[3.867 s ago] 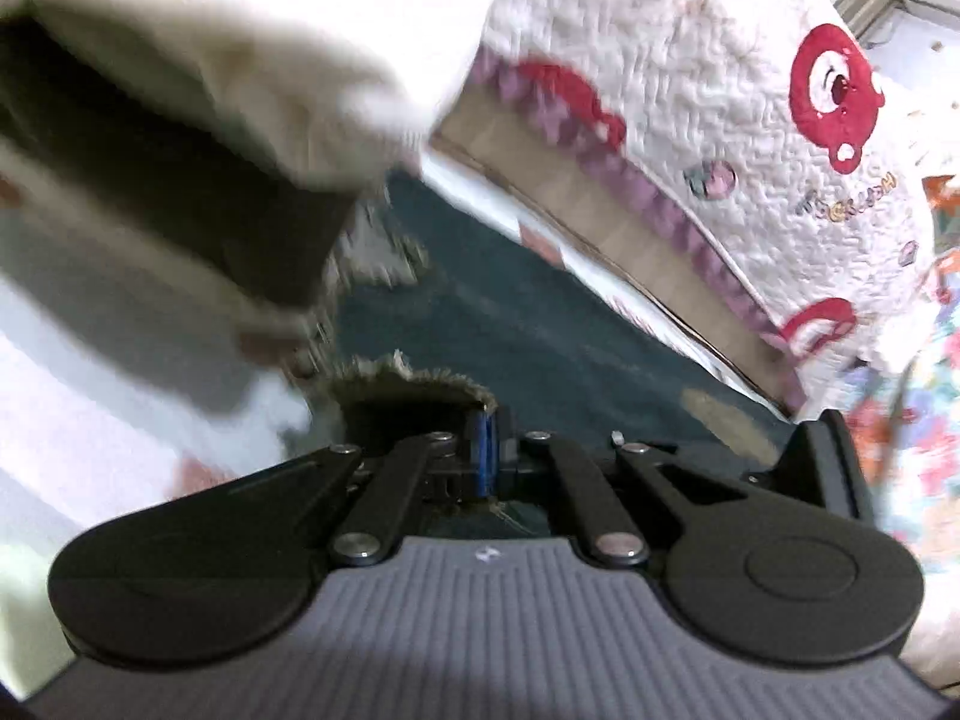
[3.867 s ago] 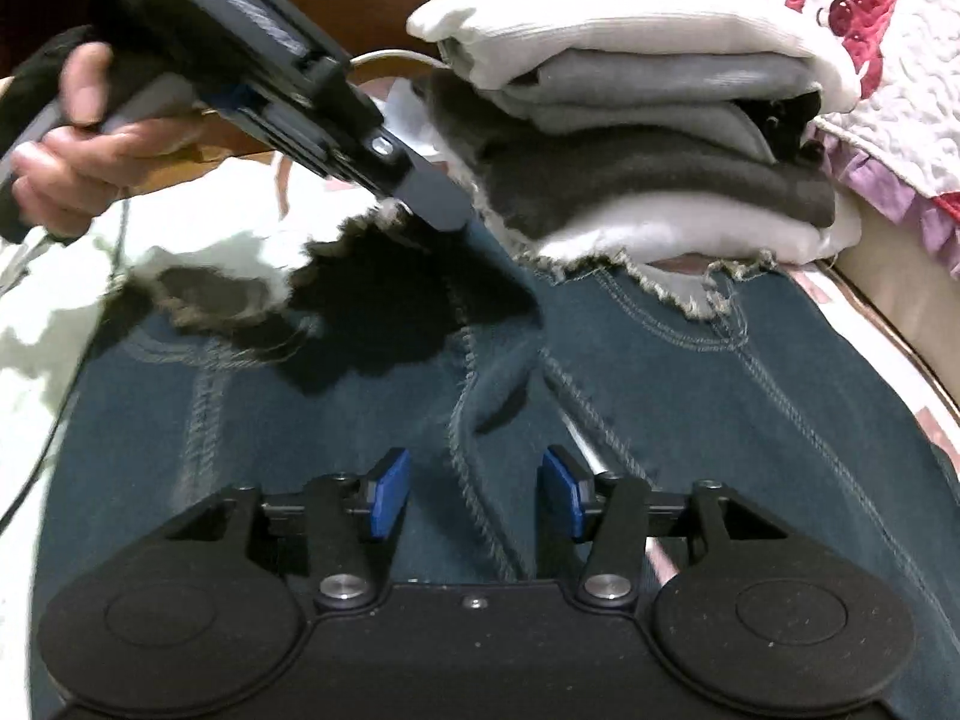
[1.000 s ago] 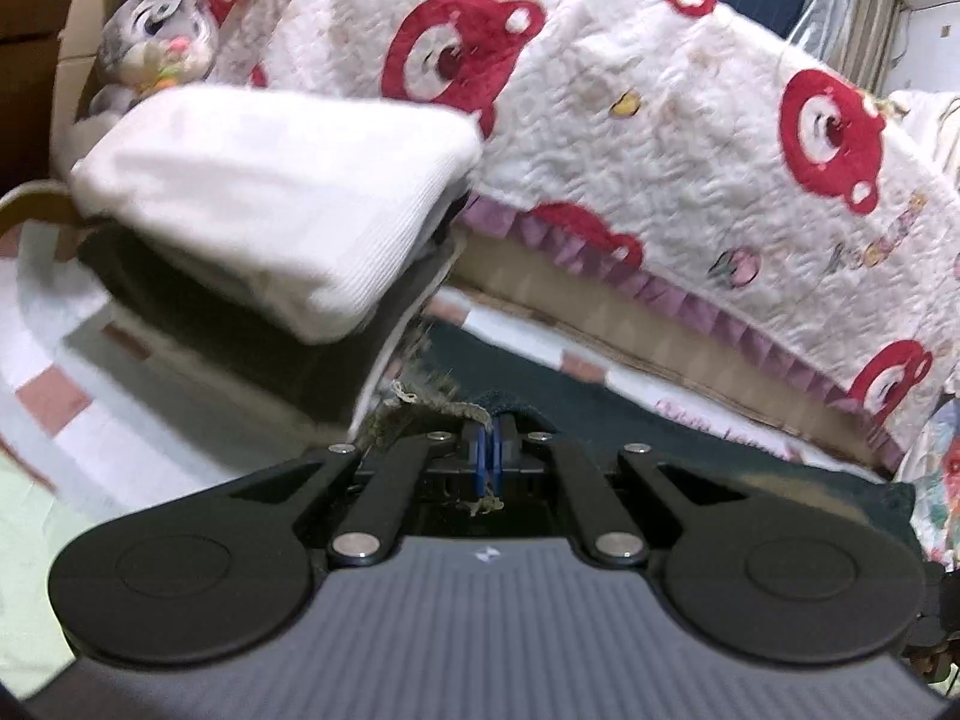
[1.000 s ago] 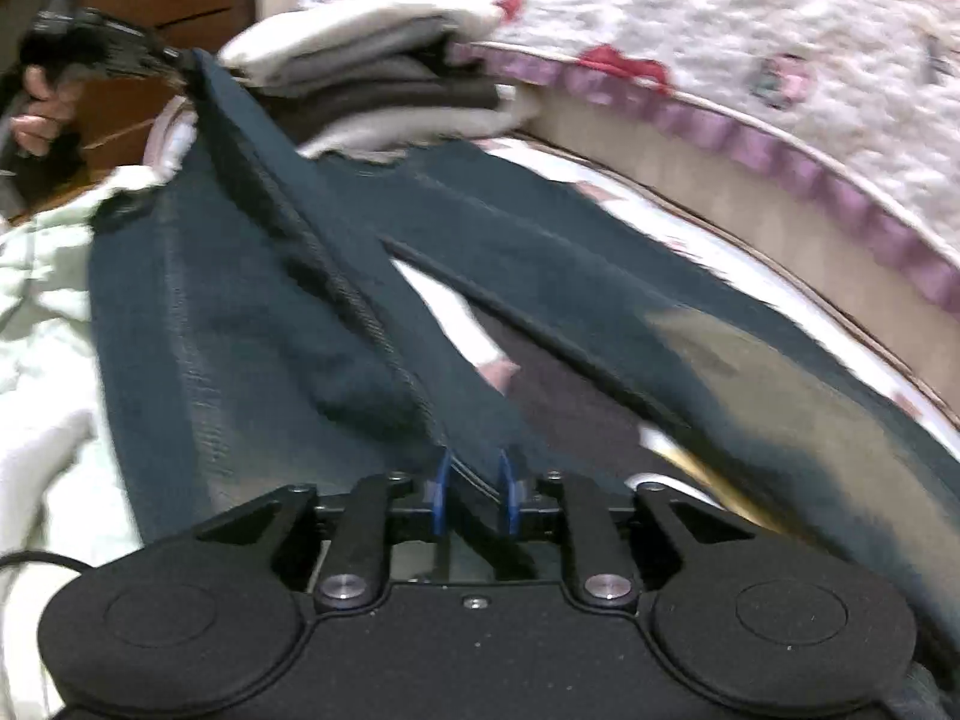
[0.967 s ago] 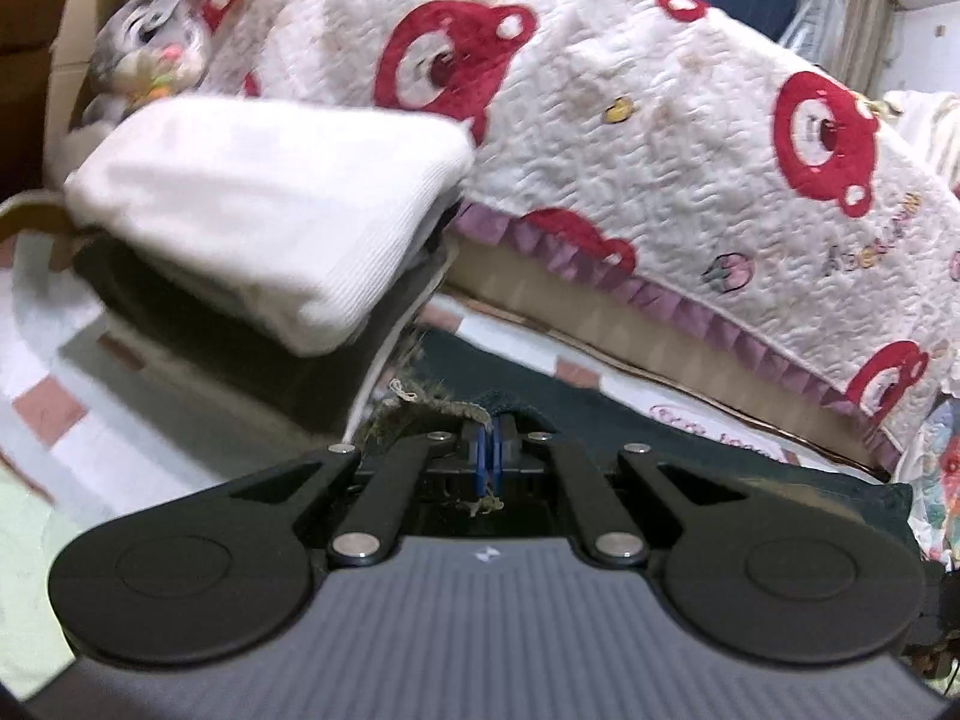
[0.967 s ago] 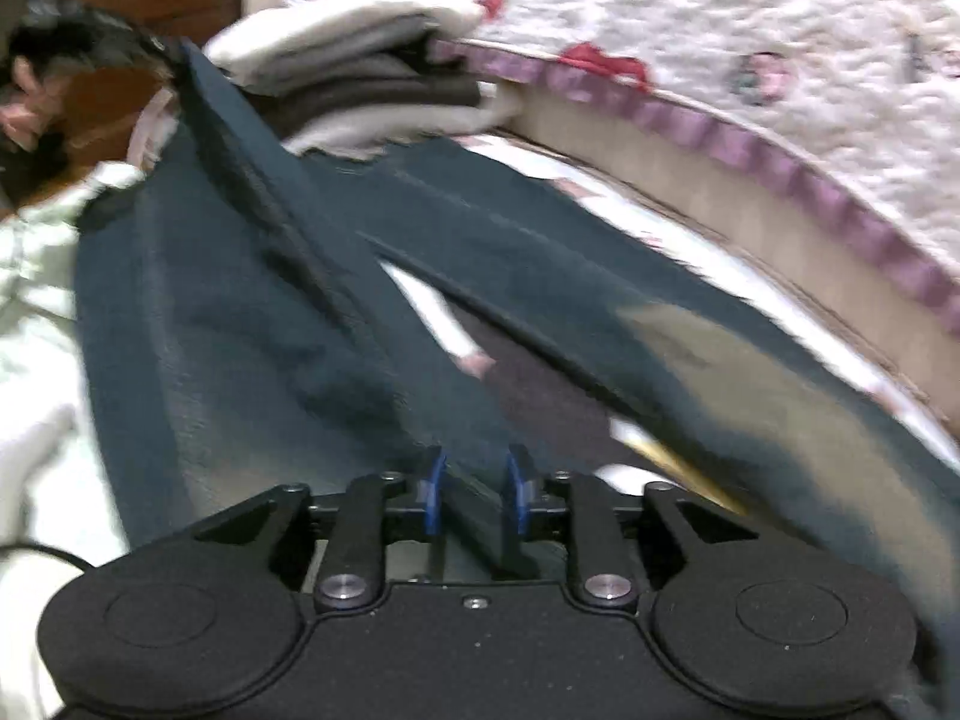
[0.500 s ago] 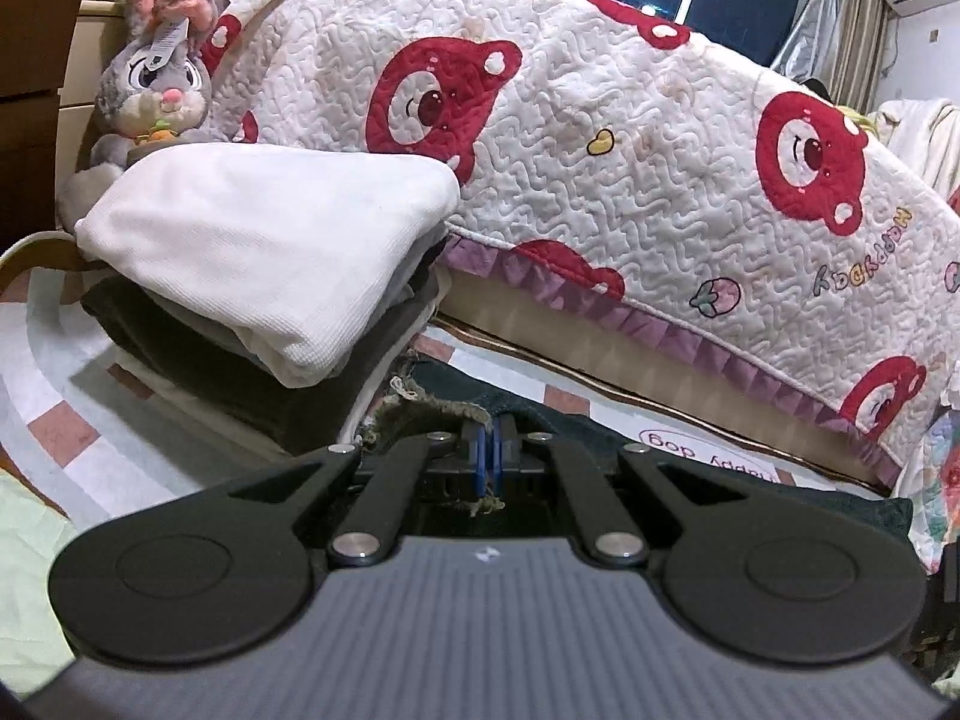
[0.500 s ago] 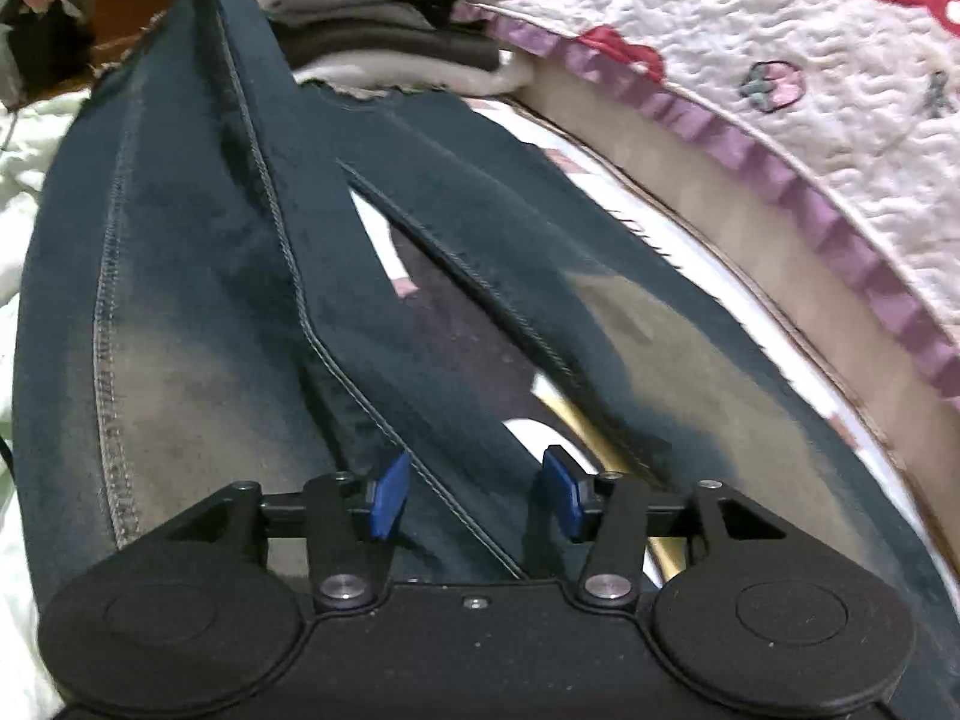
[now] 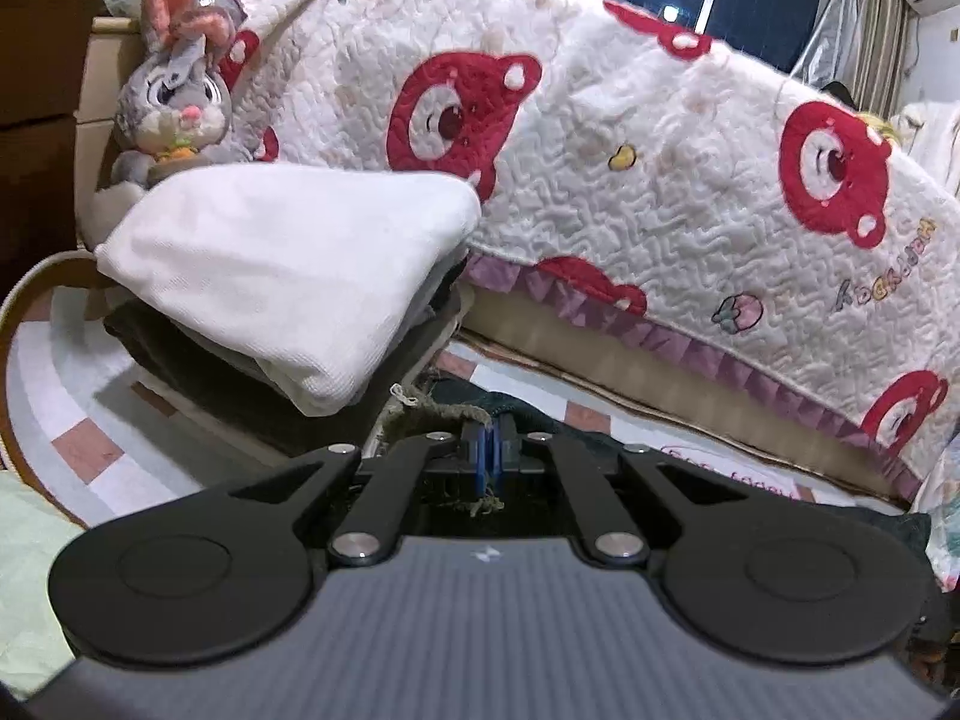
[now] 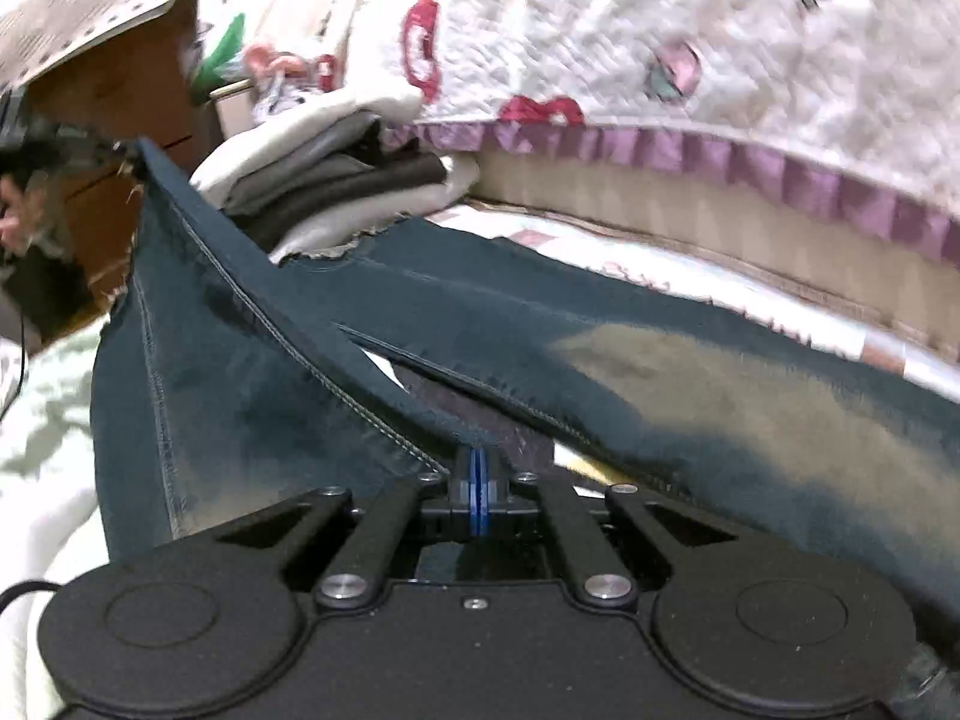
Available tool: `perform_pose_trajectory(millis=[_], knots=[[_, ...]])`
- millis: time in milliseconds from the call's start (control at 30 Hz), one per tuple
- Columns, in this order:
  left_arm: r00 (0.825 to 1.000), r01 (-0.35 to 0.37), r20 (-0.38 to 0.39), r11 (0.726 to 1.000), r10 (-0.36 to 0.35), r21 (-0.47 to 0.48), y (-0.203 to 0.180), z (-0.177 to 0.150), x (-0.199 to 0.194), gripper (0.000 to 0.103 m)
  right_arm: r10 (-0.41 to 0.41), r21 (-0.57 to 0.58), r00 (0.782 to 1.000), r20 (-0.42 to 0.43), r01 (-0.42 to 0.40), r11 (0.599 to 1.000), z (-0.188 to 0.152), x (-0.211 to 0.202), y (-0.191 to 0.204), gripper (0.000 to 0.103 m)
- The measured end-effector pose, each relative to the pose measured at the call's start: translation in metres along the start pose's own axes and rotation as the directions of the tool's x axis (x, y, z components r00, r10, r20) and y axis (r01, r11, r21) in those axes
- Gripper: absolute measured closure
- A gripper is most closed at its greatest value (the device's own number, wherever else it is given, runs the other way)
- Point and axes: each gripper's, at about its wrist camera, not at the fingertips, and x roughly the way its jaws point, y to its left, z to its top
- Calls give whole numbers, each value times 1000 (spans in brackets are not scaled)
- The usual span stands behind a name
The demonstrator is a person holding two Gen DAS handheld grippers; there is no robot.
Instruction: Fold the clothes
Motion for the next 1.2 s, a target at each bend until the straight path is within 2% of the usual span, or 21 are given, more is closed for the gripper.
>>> perform_pose_trajectory(millis=[67, 133, 167, 233, 367, 467, 500, 533, 633, 767, 800, 833, 867, 967, 1000, 1100, 1133, 1200], knots=[[999, -23, -41, 999, 24, 36, 3, 3, 22, 102, 15, 124, 1000, 14, -16, 992, 5, 6, -14, 100], [996, -21, -91, 998, 25, 51, 11, 10, 55, 102, 12, 272, 999, 47, -25, 962, 8, 12, -30, 101], [993, -34, -114, 997, 42, 67, 14, 11, 74, 102, -37, 317, 999, 19, 29, 948, 8, 21, -39, 101], [985, -62, -156, 992, 79, 108, 18, 13, 112, 102, -135, 311, 991, -21, 135, 941, 9, 34, -40, 101], [973, -101, -177, 964, 147, 245, 8, -4, 167, 102, -194, 255, 980, -46, 199, 946, 14, 43, -26, 101], [967, -121, -187, 958, 173, 260, 7, -13, 187, 102, -257, 147, 965, -45, 261, 954, 17, 34, -5, 95], [963, -135, -194, 956, 189, 261, 10, -17, 191, 102, -259, 132, 965, -39, 262, 956, 18, 31, 2, 94], [958, -148, -201, 953, 204, 263, 12, -20, 196, 101, -245, 131, 969, -29, 247, 960, 19, 28, 11, 89], [936, -190, -238, 943, 258, 274, 14, -31, 210, 101, -188, 170, 982, -2, 185, 968, 20, 25, 33, 53], [886, -245, -306, 911, 349, 331, 12, -47, 231, 98, -125, 71, 988, -92, 132, 989, 13, 56, 76, 51], [883, -251, -311, 914, 351, 319, 14, -47, 228, 95, -99, 67, 989, -114, 107, 992, 12, 60, 84, 51], [893, -248, -300, 922, 336, 296, 17, -42, 215, 95, -80, 72, 989, -125, 89, 993, 11, 61, 91, 51], [902, -244, -289, 931, 321, 272, 21, -38, 202, 91, -62, 78, 989, -136, 73, 994, 10, 62, 98, 51], [927, -230, -253, 952, 277, 201, 33, -24, 163, 58, -49, 94, 988, -148, 63, 994, 6, 58, 119, 47], [934, -224, -240, 958, 263, 177, 37, -20, 150, 54, -48, 98, 987, -156, 64, 993, 5, 56, 124, 47], [949, -166, -259, 983, 182, 85, 53, -21, 102, 54, -61, 30, 984, -165, 67, 997, 3, 53, 148, 47], [946, -157, -278, 986, 169, 65, 57, -27, 87, 54, -56, 8, 986, -158, 58, 998, 2, 49, 157, 47], [926, -179, -330, 983, 181, 37, 63, -42, 65, 54, -36, -26, 989, -142, 33, 999, 1, 44, 172, 47]])
